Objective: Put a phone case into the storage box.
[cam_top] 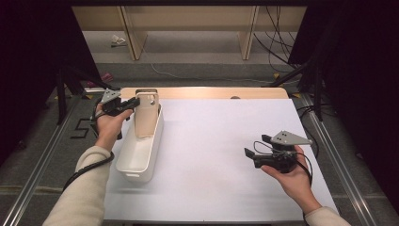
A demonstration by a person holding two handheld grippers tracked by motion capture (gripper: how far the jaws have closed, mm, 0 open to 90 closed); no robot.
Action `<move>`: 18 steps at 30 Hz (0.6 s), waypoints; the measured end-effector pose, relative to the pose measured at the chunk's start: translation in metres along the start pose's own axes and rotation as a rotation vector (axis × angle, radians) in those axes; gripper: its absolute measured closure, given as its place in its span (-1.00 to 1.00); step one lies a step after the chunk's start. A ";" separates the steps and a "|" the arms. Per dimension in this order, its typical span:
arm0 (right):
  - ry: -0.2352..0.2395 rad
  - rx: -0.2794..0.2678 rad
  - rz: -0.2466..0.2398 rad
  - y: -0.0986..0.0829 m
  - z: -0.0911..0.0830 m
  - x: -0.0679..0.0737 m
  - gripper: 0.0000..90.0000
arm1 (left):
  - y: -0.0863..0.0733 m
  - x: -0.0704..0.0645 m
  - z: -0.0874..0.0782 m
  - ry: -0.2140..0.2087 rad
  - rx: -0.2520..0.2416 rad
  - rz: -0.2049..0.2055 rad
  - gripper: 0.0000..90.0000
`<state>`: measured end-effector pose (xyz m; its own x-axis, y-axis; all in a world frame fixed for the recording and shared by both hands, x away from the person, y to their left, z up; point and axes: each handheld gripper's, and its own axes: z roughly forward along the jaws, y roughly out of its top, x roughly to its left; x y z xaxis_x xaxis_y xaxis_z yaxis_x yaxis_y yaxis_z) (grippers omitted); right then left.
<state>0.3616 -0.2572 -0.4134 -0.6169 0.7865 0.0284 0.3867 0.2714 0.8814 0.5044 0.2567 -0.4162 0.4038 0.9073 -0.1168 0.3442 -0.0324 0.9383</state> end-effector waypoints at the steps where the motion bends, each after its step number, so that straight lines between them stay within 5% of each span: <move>1: 0.000 0.000 0.000 0.000 0.000 0.000 -0.64 | 0.000 0.000 0.000 0.003 0.003 0.000 0.78; 12: 0.001 0.000 0.000 0.000 0.000 0.000 -0.64 | -0.002 0.002 0.008 0.082 0.068 -0.023 0.52; 18: 0.000 0.000 0.000 0.000 0.000 0.000 -0.64 | 0.003 -0.003 0.006 0.123 0.088 -0.011 0.16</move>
<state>0.3616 -0.2574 -0.4135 -0.6173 0.7863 0.0282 0.3866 0.2719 0.8812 0.5096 0.2514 -0.4155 0.2945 0.9522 -0.0812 0.4230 -0.0537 0.9045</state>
